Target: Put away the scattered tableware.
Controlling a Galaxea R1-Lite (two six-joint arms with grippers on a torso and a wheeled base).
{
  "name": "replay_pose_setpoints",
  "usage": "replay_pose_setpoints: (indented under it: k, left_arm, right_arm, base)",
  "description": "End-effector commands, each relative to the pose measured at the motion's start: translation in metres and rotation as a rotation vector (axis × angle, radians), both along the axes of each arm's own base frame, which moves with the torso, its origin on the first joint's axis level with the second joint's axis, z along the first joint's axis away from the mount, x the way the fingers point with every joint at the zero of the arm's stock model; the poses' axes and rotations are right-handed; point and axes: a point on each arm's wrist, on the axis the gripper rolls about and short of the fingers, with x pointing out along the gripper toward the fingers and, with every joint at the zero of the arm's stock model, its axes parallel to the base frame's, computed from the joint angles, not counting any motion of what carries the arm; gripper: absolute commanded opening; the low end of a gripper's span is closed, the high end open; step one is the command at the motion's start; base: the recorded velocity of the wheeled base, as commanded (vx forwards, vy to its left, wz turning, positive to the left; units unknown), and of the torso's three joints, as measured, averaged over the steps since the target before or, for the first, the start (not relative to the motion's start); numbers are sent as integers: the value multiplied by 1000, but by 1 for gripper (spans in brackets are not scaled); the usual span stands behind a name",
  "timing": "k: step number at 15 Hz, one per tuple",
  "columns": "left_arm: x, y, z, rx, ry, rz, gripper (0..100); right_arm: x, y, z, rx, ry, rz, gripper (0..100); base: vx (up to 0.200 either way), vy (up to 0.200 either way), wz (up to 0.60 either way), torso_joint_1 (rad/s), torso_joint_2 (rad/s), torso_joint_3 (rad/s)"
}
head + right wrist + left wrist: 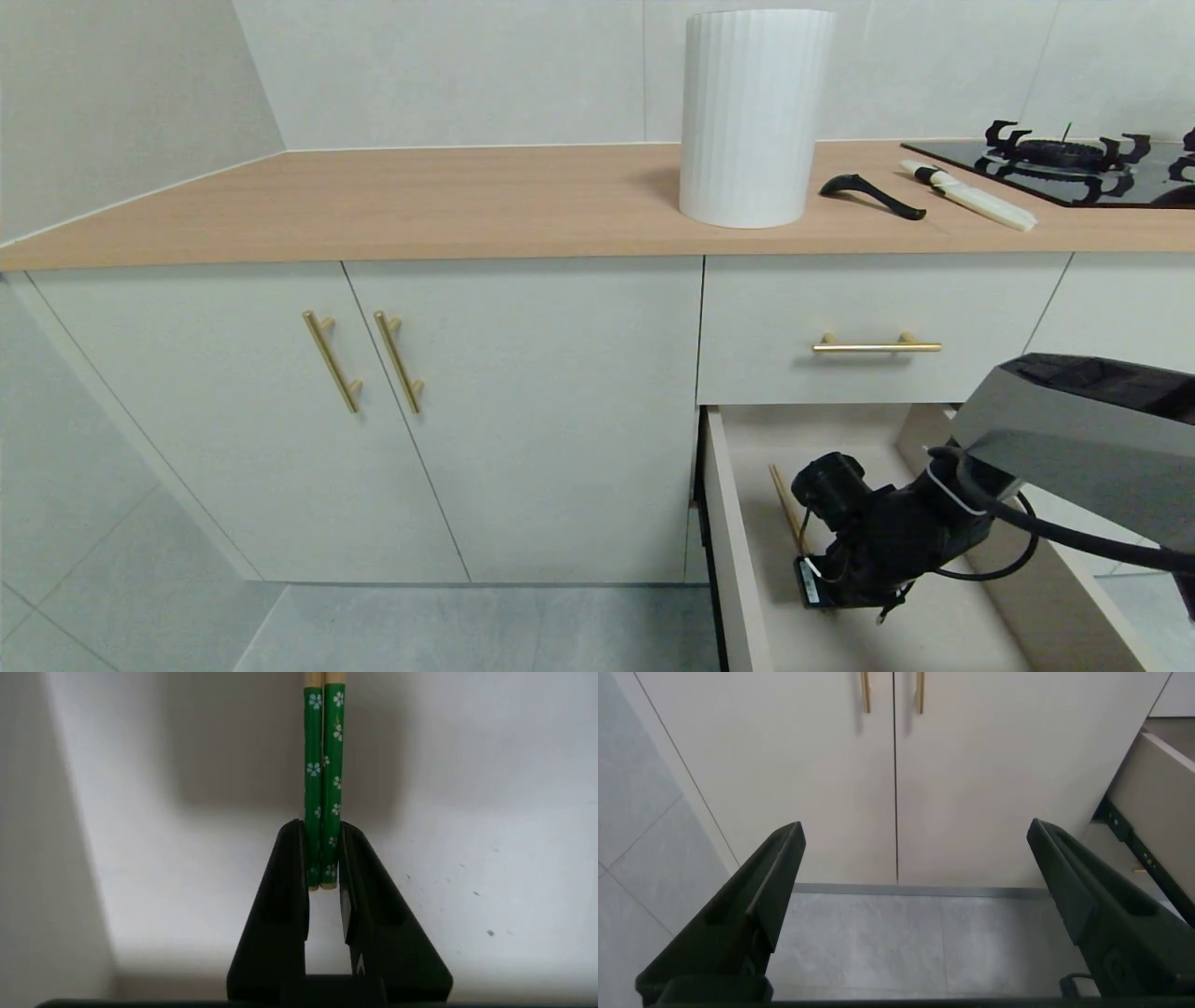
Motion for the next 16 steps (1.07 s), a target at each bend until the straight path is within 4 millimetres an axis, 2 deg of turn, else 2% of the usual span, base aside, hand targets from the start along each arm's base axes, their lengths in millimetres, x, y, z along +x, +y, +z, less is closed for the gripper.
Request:
replay_pose_setpoints:
  k: [1, 9, 10, 16]
  left_arm:
    - [0, 0, 0, 0, 0, 1, 100]
    - [0, 0, 0, 0, 0, 1, 100]
    - [0, 0, 0, 0, 0, 1, 100]
    - [0, 0, 0, 0, 0, 1, 100]
  right_arm:
    - [0, 0, -8, -9, 17, 0, 0]
    - [1, 0, -9, -15, 16, -2, 0]
    - [1, 0, -9, -15, 16, -4, 100]
    - [-2, 0, -6, -16, 18, -1, 100]
  base:
    - [0, 0, 0, 0, 0, 0]
    - [0, 0, 0, 0, 0, 0]
    - [0, 0, 0, 0, 0, 0]
    - [0, 0, 0, 0, 0, 0]
